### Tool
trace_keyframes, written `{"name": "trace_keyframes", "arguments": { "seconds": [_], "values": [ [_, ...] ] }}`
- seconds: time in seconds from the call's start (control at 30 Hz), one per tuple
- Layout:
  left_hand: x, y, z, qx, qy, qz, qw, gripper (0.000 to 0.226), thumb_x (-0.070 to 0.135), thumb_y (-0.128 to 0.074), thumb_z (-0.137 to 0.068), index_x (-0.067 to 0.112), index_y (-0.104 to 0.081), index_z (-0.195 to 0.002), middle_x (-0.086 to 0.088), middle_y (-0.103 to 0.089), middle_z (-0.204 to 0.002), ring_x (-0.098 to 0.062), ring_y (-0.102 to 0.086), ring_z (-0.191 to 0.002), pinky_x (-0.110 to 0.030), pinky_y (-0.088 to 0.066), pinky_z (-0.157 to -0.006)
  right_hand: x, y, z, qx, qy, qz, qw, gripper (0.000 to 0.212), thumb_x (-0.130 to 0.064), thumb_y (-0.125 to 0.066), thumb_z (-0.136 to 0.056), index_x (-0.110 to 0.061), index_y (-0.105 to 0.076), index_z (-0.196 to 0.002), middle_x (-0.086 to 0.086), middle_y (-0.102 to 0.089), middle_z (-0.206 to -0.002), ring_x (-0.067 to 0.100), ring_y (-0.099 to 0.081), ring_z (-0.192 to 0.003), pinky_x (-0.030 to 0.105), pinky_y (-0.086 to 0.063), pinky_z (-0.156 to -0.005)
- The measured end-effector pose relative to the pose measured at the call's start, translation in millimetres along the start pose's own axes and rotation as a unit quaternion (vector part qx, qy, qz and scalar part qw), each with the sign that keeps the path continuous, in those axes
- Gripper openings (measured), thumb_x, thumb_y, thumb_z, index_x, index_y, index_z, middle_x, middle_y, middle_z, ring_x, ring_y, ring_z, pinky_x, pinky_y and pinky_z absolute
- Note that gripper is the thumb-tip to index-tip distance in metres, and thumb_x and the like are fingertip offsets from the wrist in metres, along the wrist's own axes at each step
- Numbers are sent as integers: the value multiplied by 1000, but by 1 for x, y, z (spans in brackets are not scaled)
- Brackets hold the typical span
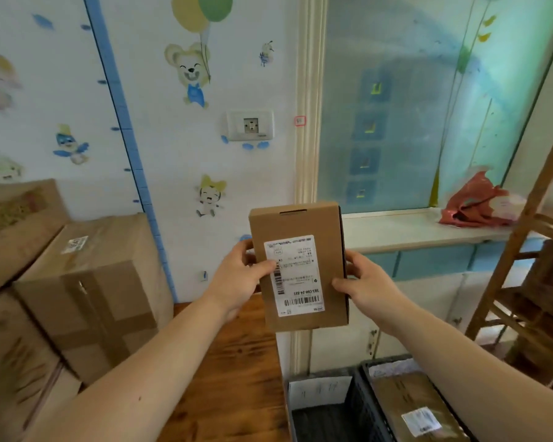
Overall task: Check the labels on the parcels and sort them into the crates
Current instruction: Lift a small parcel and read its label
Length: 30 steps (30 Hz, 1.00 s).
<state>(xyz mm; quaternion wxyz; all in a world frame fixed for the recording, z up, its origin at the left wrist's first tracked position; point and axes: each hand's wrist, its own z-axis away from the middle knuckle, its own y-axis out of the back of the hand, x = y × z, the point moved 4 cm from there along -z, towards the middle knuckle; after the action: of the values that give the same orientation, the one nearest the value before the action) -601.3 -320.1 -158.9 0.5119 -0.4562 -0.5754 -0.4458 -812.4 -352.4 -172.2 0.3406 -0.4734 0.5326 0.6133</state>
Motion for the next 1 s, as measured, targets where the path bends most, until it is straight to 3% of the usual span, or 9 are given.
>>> {"name": "trace_keyframes", "arguments": {
  "seconds": [0.17,0.27,0.4,0.57,0.63,0.7,0.8,0.9,1.0],
  "values": [
    [-11,24,-16,90,33,115,989,24,5,-57,-96,21,-50,-111,-6,-66,-113,-26,-67,-103,-52,-56,-85,14,-17,-38,-24,-30,-14,999,32,-20,-66,-92,-28,-54,-121,-7,-64,-109,8,-59,-98,32,-47,-89],
    [-23,28,-24,118,62,163,978,27,4,-56,-96,11,-48,-120,-10,-68,-113,-28,-68,-103,-58,-55,-87,26,-32,-58,-44,-75,-95,992,27,-21,-68,-91,-26,-53,-114,4,-64,-107,21,-63,-96,45,-55,-88],
    [-36,32,-40,141,88,140,976,37,3,-59,-94,14,-47,-127,-10,-69,-117,-25,-70,-101,-48,-59,-79,26,-43,-96,-74,-79,-145,983,39,-17,-63,-96,-21,-45,-130,7,-68,-104,23,-69,-88,37,-56,-69],
    [-39,72,-60,252,53,84,963,78,15,-69,-89,32,-24,-151,-8,-65,-122,-24,-69,-104,-51,-53,-92,27,-41,-141,-118,-49,-105,986,47,-12,-57,-98,-31,-36,-136,4,-65,-107,20,-66,-93,31,-55,-65],
    [-43,76,-68,233,67,-48,969,67,31,-71,-86,35,-40,-145,0,-64,-125,-19,-66,-107,-50,-50,-98,31,-45,-154,-130,-47,-88,987,50,-13,-56,-99,-32,-34,-139,3,-67,-106,20,-66,-92,32,-56,-67],
    [-50,74,-72,210,82,-115,968,45,31,-65,-91,36,-52,-133,8,-68,-118,-15,-65,-107,-45,-51,-99,35,-53,-166,-106,-40,-76,991,58,-19,-58,-98,-26,-30,-149,1,-66,-106,17,-65,-93,31,-56,-71],
    [-61,74,-82,231,81,-112,963,38,21,-56,-99,31,-52,-135,11,-67,-113,-11,-64,-106,-35,-52,-93,37,-60,-176,-41,-17,-52,998,55,-28,-60,-97,-20,-34,-146,-3,-61,-108,10,-60,-89,20,-48,-64],
    [-77,81,-93,240,98,-128,957,37,20,-51,-101,27,-49,-138,9,-64,-116,-10,-60,-103,-22,-48,-79,44,-77,-183,-37,-1,-34,999,47,-27,-60,-97,-21,-42,-140,-7,-55,-120,6,-52,-95,10,-37,-57],
    [-101,91,-99,230,131,-157,951,37,19,-49,-102,24,-48,-138,6,-61,-126,-14,-59,-108,-24,-51,-83,64,-100,-189,-70,-7,13,997,52,-22,-62,-96,-30,-40,-143,-12,-52,-126,5,-55,-99,15,-46,-63]
  ]
}}
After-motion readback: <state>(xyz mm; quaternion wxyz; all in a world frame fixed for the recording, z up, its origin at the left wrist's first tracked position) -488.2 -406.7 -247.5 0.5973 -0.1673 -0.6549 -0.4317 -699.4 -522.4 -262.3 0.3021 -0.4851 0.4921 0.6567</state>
